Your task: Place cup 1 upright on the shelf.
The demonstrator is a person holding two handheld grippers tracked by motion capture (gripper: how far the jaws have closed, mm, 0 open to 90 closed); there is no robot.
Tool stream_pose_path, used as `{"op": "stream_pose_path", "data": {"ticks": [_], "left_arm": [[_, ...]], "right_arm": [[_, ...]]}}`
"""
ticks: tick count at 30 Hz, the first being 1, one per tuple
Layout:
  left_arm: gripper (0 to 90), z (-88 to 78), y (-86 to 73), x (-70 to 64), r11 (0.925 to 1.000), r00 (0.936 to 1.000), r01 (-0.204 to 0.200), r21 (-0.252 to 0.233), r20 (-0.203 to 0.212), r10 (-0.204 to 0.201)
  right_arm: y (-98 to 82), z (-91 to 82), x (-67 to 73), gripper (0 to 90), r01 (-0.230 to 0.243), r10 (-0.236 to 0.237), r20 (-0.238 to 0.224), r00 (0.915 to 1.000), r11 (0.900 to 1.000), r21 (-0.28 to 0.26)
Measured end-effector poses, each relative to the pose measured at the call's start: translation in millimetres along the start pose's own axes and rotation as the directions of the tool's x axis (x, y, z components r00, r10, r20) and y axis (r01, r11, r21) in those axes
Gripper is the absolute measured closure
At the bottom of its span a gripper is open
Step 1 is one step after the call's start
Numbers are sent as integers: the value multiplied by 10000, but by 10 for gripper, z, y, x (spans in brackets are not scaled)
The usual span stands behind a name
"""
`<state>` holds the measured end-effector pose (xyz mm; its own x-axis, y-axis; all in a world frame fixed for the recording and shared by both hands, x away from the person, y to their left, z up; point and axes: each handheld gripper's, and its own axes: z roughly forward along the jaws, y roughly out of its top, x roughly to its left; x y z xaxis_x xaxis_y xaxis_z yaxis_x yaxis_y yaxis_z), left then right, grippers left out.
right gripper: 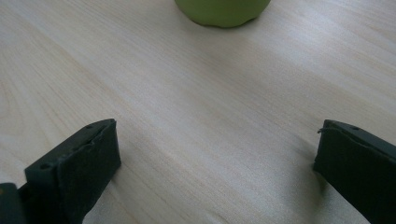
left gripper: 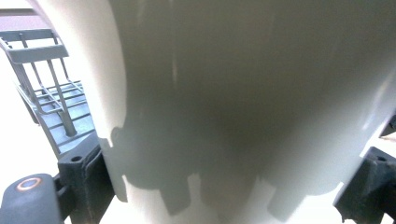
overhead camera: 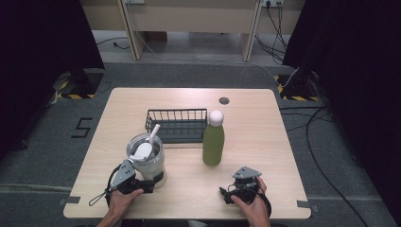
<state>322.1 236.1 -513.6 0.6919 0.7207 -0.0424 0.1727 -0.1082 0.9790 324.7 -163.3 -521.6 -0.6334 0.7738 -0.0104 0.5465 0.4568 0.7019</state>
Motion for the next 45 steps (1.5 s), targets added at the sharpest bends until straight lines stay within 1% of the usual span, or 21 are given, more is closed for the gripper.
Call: {"op": "stream_pose_path", "data": {"ticks": [2, 4, 7, 10, 12, 16, 20, 27, 30, 34, 36, 41, 45], "left_arm": [[104, -5, 5, 10, 10000, 10000, -18, 77, 5, 18], [104, -6, 13, 12, 10000, 10000, 77, 44, 37, -77], [104, -19, 42, 20, 10000, 9999, 82, -26, 98, -81], [104, -36, 75, 29, 10000, 10000, 29, -22, 47, -29], [104, -40, 87, 42, 9999, 9999, 119, -6, 40, -119], [104, -45, 114, 59, 10000, 10000, 50, 22, -75, -50], [104, -45, 138, 70, 9998, 9999, 172, -31, 14, -172], [104, -30, 205, 77, 10000, 9999, 71, -54, 77, -71], [104, -16, 242, 100, 10000, 10000, 20, 17, 48, -20], [104, -1, 288, 143, 9998, 9998, 202, -37, 9, -202], [104, 2, 311, 171, 9997, 9997, 231, -41, -18, -231], [104, 10, 352, 221, 9998, 9998, 180, -17, -59, -180], [104, 15, 395, 229, 9999, 9999, 111, 12, -58, -111]], "right_arm": [[0, -1, 1, 4, -14, 14, -3, 10000, 10000, 11], [0, 0, 0, 4, 5, -5, -4, 10000, 10000, 1], [0, 0, 1, 4, 5, -5, -7, 10000, 10000, 2], [0, 0, 1, 4, 4, -4, -7, 10000, 10000, 4], [1, 0, 1, 4, 7, -7, -4, 10000, 10000, 1], [1, 0, 1, 4, 7, -7, -6, 10000, 10000, 3], [1, 0, 1, 4, 6, -6, -6, 10000, 10000, 2], [1, 1, 1, 4, 8, -8, -7, 10000, 10000, 4], [1, 1, 2, 4, 7, -7, -7, 10000, 10000, 4], [2, 1, 1, 5, 8, -8, -13, 10000, 10000, 3], [2, 1, 2, 4, 7, -7, -15, 10000, 10000, 4], [3, 2, 2, 4, 12, -12, -16, 10000, 10000, 4], [3, 2, 2, 4, 12, -12, -15, 10000, 10000, 4]]}}
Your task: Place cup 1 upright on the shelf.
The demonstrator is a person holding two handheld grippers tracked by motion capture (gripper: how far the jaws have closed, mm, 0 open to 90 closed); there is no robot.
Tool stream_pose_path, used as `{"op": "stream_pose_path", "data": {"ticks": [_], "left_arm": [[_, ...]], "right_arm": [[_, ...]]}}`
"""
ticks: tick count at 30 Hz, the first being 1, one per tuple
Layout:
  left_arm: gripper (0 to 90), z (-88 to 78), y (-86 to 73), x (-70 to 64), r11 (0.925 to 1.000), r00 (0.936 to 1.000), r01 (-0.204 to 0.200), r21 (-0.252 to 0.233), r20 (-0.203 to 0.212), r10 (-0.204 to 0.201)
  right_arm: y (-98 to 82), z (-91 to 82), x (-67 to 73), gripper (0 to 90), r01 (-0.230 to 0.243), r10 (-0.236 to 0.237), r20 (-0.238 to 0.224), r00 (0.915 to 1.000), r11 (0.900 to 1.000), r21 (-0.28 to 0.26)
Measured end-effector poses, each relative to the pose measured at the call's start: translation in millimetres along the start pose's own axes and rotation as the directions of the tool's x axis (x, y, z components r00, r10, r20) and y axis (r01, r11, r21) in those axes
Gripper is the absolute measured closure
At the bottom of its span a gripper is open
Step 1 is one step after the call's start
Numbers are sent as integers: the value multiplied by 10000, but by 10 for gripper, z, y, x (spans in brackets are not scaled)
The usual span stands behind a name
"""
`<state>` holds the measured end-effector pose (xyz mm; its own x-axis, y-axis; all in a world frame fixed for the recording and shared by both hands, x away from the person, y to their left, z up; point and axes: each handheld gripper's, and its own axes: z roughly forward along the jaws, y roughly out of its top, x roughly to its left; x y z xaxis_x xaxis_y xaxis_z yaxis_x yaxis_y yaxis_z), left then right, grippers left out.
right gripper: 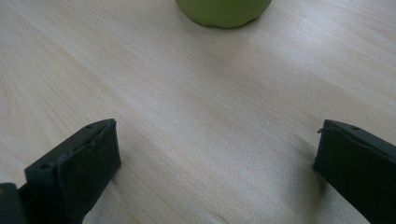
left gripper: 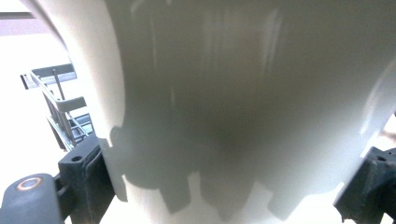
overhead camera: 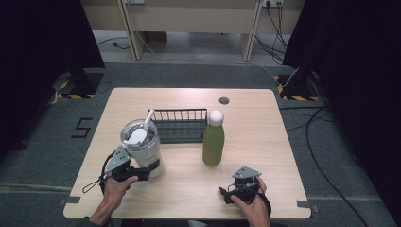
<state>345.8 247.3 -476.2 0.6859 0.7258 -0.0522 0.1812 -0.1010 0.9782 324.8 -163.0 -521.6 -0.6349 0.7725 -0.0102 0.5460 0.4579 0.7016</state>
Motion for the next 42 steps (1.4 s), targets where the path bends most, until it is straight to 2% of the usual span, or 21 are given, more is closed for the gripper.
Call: {"op": "stream_pose_path", "data": {"ticks": [10, 14, 17, 23, 27, 33, 42], "left_arm": [[104, 29, 111, 41, 9999, 9999, -134, 58, -14, 134], [104, 51, 164, 70, 10000, 10000, -67, -18, 66, 67], [104, 79, 217, 92, 9998, 9998, -201, -11, 40, 201], [104, 147, 344, 151, 9998, 9996, -172, -79, 219, 173], [104, 199, 436, 178, 9990, 9988, -448, -11, 182, 448], [105, 287, 568, 225, 9990, 9986, -445, 25, 292, 444], [104, 385, 782, 334, 9997, 9993, -225, -88, 306, 228]], "right_arm": [[0, 0, 0, 4, -4, 4, -2, 10000, 10000, 3], [0, 0, 0, 4, -3, 3, -4, 10000, 10000, 3], [2, 2, 1, 4, -16, 16, 2, 10000, 10000, 8], [3, 3, -1, 4, 21, -21, -2, 10000, 10000, -3], [3, 3, -2, 4, 24, -24, -6, 10000, 10000, -6], [3, 4, -1, 4, 21, -21, 0, 10000, 10000, -4], [3, 3, -1, 4, 17, -17, -4, 10000, 10000, -1]]}}
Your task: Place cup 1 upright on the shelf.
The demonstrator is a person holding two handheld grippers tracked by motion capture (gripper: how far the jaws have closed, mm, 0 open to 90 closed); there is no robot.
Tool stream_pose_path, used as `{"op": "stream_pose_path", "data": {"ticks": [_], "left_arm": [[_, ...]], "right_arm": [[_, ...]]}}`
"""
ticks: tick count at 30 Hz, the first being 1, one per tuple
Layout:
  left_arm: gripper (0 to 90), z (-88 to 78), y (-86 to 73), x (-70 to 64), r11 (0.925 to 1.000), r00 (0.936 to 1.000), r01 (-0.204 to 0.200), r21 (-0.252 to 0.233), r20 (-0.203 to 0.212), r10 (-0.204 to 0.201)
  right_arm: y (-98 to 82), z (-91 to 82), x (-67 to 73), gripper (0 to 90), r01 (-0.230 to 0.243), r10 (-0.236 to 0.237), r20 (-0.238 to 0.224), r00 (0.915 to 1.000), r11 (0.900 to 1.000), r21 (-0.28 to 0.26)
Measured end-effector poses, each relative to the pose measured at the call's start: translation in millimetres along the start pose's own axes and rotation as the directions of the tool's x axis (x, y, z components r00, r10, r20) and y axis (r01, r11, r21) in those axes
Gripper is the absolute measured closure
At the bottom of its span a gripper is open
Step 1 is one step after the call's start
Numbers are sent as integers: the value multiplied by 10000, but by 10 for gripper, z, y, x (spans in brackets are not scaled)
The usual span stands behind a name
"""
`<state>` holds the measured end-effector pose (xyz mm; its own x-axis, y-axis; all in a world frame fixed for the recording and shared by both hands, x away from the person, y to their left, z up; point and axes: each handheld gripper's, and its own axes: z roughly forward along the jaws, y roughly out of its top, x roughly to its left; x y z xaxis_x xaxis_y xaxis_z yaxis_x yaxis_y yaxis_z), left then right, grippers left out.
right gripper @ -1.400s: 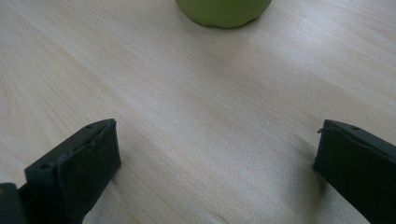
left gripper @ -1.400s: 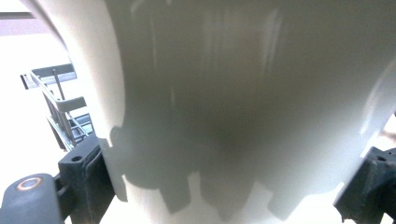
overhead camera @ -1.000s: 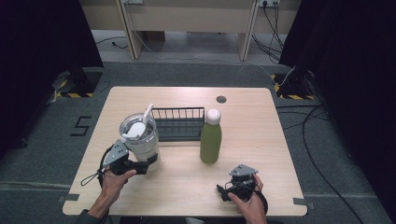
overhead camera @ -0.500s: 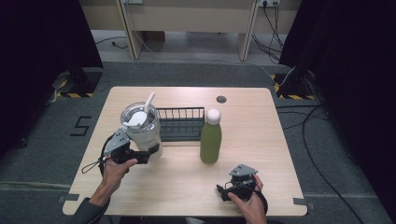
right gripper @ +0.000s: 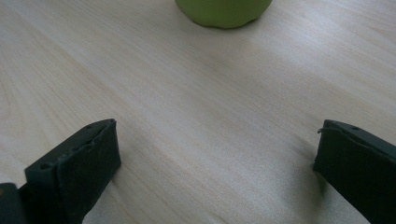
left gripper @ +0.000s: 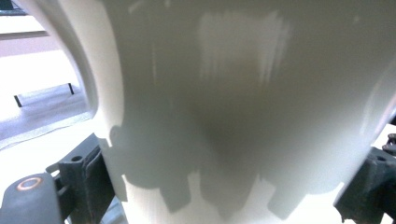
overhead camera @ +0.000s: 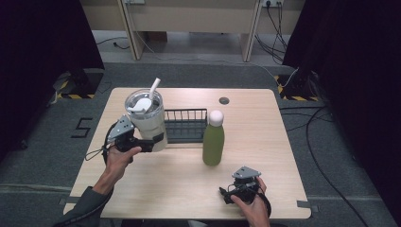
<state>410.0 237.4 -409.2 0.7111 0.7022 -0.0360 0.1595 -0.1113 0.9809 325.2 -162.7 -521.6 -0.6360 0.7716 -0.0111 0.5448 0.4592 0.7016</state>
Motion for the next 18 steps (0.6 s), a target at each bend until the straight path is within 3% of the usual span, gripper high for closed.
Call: {"op": "stream_pose_path", "data": {"ticks": [18], "left_arm": [[105, 200, 241, 225, 9999, 9996, -65, 77, -259, 67]], "right_arm": [[2, -1, 0, 4, -4, 4, -18, 10000, 10000, 13]]}}
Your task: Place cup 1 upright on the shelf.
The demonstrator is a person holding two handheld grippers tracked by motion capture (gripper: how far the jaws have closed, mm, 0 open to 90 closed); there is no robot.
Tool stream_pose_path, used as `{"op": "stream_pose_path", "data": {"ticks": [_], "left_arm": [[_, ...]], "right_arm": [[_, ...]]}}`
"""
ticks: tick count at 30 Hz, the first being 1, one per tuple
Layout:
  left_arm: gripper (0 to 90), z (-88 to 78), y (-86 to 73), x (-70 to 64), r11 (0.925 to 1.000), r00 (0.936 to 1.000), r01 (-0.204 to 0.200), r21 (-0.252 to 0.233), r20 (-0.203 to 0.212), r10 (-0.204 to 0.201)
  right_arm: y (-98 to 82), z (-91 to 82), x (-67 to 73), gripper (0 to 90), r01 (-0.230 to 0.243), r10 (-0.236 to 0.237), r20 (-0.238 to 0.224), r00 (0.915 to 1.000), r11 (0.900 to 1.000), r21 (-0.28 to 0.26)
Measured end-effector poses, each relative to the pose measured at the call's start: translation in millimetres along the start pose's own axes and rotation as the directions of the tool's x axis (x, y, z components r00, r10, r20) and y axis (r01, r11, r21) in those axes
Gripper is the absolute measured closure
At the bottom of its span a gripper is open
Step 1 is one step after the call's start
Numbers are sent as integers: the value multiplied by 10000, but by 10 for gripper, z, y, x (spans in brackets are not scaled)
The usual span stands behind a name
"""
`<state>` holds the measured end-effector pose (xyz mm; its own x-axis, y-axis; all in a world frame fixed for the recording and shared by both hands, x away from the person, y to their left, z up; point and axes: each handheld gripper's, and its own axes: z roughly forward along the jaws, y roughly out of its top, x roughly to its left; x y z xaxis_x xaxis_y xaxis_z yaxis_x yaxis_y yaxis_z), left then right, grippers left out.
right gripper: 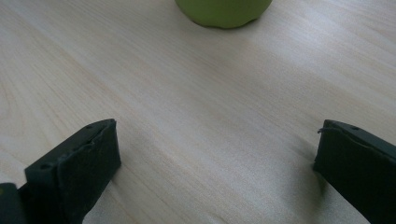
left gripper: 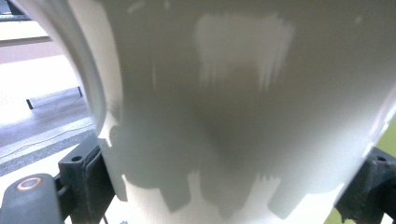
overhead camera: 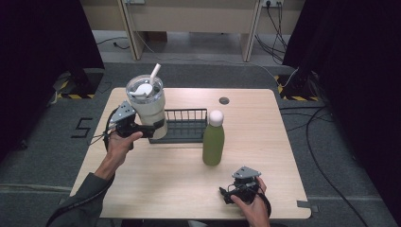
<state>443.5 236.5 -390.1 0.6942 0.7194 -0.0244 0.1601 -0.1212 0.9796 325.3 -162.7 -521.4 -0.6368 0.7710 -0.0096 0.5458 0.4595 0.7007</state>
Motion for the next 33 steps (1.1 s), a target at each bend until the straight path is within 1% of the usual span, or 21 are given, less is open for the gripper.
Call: {"op": "stream_pose_path", "data": {"ticks": [6, 10, 12, 15, 21, 27, 33], "left_arm": [[104, 105, 54, 55, 10000, 9999, 62, -14, -83, -62], [104, 165, 71, 81, 10000, 9999, -14, -21, -136, 14], [104, 197, 76, 94, 10000, 9999, 59, -11, -134, -59], [104, 239, 83, 115, 10000, 9998, 53, 25, -191, -52], [104, 307, 80, 149, 9999, 9997, 169, -5, -198, -169], [104, 383, 86, 175, 10000, 9996, 84, 0, -256, -84], [104, 462, 70, 211, 9999, 9994, 142, 34, -304, -141]], "right_arm": [[0, 0, 0, 4, -2, 2, -2, 10000, 10000, 1], [0, -2, 0, 4, 4, -4, -3, 10000, 10000, 16], [0, -2, -1, 4, 13, -13, -11, 10000, 10000, 15], [0, -2, -1, 4, 5, -5, -4, 10000, 10000, 14], [0, -2, -1, 4, 6, -6, -2, 10000, 10000, 15], [0, -2, 0, 4, 4, -4, -3, 10000, 10000, 15], [0, -2, 0, 5, 3, -3, -3, 10000, 10000, 17]]}}
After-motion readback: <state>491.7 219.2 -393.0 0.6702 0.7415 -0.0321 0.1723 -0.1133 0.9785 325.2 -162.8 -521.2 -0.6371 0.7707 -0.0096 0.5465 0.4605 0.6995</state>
